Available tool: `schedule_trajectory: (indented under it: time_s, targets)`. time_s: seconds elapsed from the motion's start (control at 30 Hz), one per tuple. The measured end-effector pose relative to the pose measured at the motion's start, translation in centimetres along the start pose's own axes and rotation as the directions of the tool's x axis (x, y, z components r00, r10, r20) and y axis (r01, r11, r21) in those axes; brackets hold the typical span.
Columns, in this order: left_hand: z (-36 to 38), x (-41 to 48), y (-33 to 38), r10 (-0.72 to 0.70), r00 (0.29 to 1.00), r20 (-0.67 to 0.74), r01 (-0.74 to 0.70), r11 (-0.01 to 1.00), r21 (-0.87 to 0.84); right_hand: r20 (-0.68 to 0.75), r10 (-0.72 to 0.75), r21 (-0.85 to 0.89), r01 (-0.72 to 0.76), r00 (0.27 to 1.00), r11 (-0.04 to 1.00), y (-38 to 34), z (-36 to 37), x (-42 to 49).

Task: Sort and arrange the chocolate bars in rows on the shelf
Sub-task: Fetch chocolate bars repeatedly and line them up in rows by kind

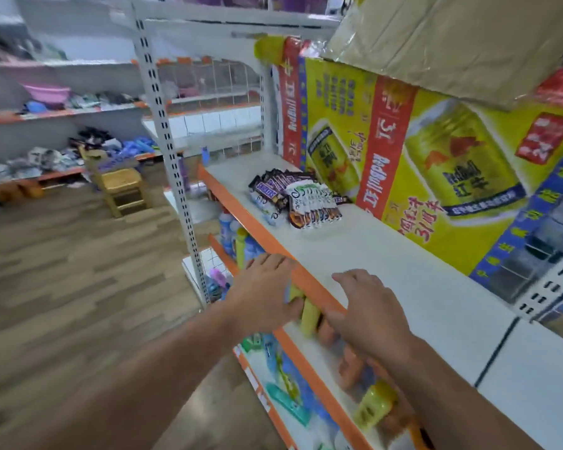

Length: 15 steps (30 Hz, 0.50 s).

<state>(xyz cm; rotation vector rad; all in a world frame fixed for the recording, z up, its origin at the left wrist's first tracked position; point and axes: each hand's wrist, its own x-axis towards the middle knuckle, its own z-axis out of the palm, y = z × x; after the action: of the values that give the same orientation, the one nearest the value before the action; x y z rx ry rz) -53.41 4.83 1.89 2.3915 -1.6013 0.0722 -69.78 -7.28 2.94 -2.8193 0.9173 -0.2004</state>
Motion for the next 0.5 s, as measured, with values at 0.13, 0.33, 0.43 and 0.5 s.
schedule_trajectory:
  time_s: [0.13, 0.33, 0.43, 0.5]
  targets:
    - [-0.3, 6.1, -5.0, 0.005, 0.999, 0.046, -0.007, 0.999, 0.051, -0.018, 0.007, 0.014, -0.006, 1.000, 1.000, -1.3, 0.6, 8.2]
    - [-0.4, 13.4, -11.2, -0.013, 1.000, 0.022, 0.013, 1.000, 0.028, -0.047, 0.008, -0.011, -0.009, 0.999, 1.000, -2.9, 1.2, 17.2]
    - [-0.1, 16.7, -13.6, 0.016, 1.000, 0.018, -0.016, 1.000, 0.020, -0.063, 0.048, -0.011, -0.049, 0.997, 0.999, -3.2, 2.2, 19.9]
    - [0.2, 18.9, -15.3, 0.048, 0.999, 0.014, -0.048, 0.999, 0.017, -0.068, 0.085, -0.033, -0.087, 0.994, 0.996, -3.5, 3.0, 21.4]
